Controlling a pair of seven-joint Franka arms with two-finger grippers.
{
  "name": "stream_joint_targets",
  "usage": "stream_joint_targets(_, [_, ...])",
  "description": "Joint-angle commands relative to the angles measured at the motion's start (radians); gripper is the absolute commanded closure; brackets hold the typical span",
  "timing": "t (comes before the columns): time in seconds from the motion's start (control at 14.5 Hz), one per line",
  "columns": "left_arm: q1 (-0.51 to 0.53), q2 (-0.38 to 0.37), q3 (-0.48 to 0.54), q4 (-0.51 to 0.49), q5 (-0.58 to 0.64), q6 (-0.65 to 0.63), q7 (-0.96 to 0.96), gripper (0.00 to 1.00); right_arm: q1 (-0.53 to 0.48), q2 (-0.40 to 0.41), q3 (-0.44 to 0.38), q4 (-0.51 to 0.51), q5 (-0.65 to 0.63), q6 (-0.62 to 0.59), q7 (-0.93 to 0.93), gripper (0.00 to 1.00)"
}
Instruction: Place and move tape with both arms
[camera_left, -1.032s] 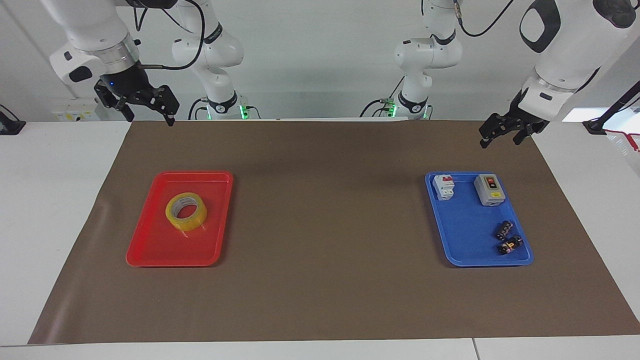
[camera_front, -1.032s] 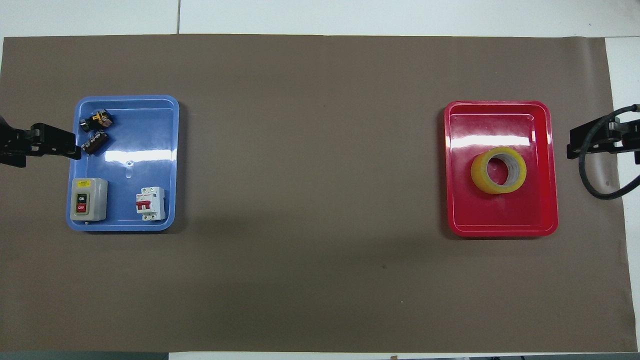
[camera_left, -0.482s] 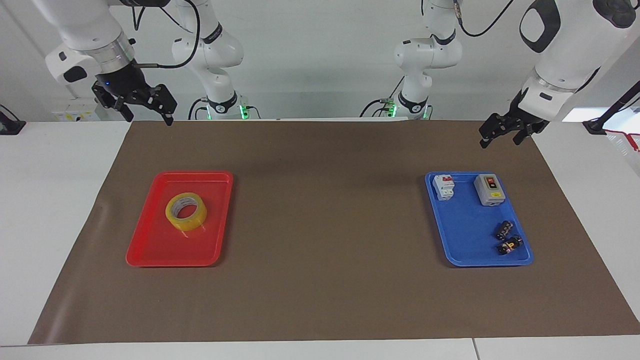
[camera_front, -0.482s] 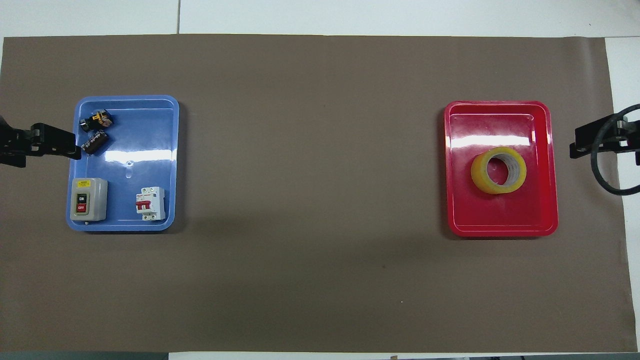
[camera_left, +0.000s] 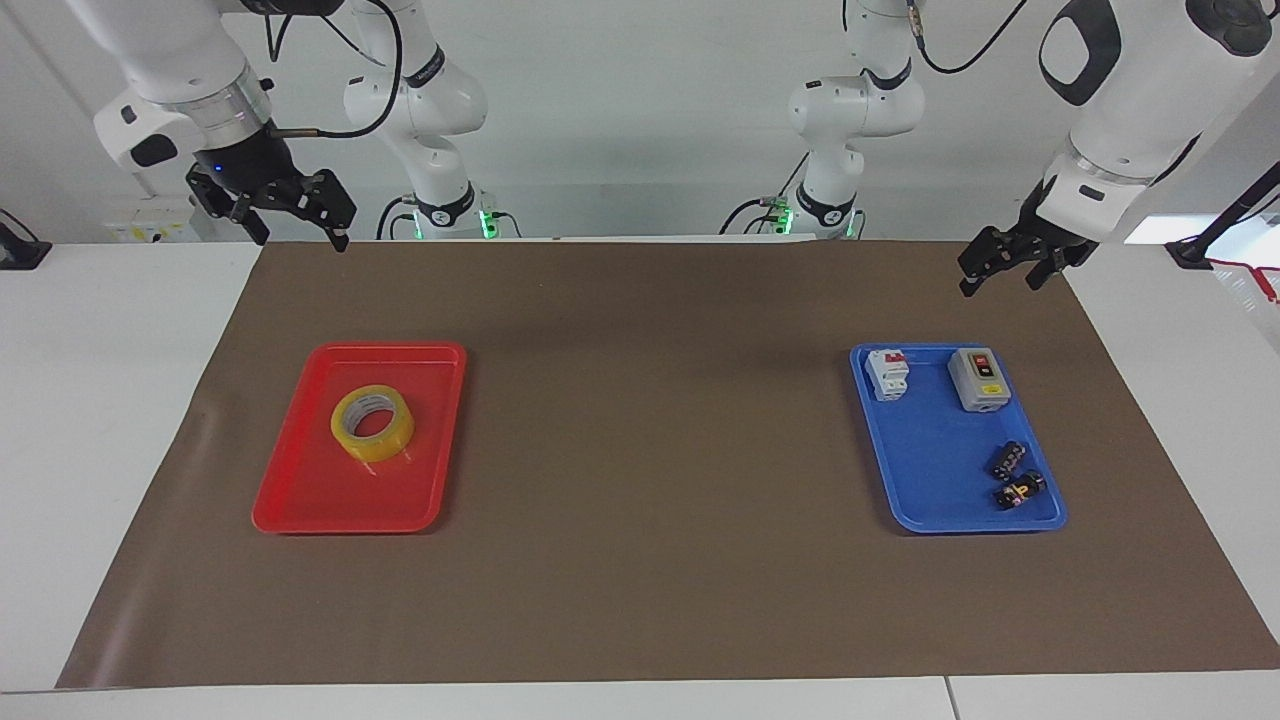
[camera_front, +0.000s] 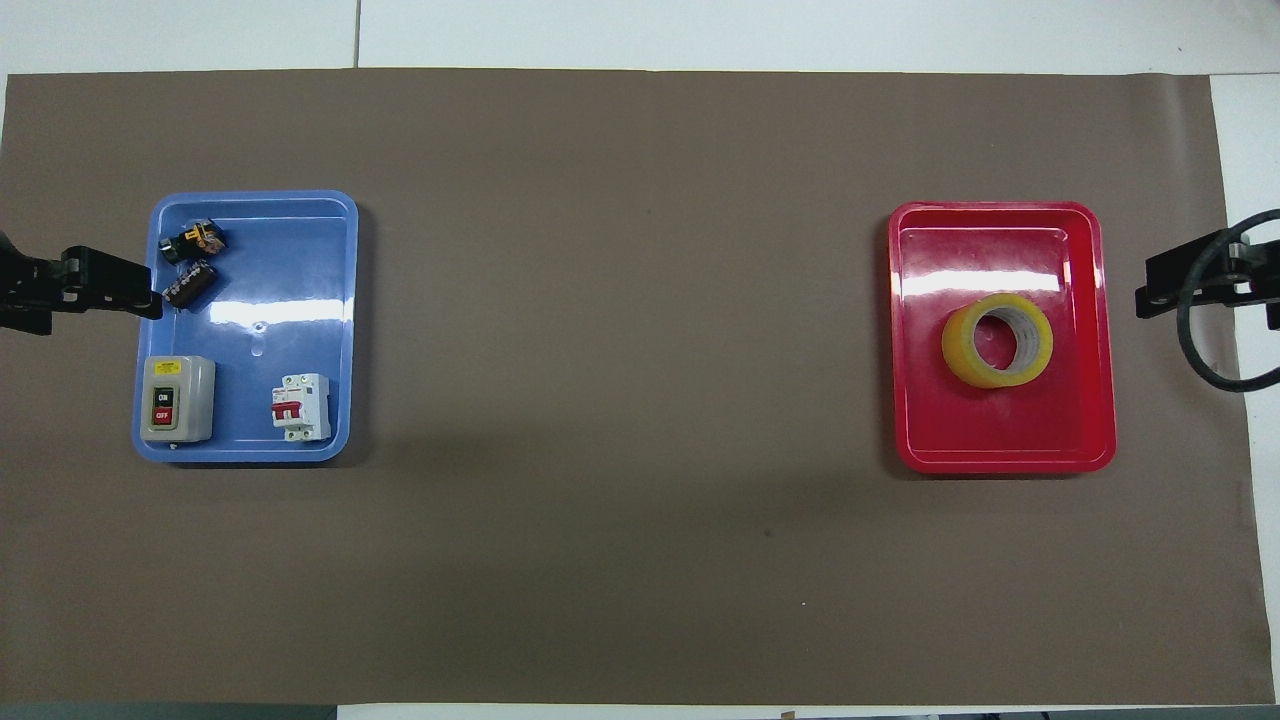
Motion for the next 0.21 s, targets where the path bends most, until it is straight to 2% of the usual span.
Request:
stream_joint_targets(0.0, [0.015, -0.028, -0.005, -0.027, -0.026, 0.001, 0.012, 0.0, -0.006, 0.005, 0.003, 0.008, -0.016, -0.015, -0.054, 0.0])
stream_joint_targets(0.14, [0.015, -0.028, -0.005, -0.029, -0.026, 0.001, 0.012, 0.0, -0.002, 0.005, 0.003, 0.008, -0.03, -0.015, -0.056, 0.0])
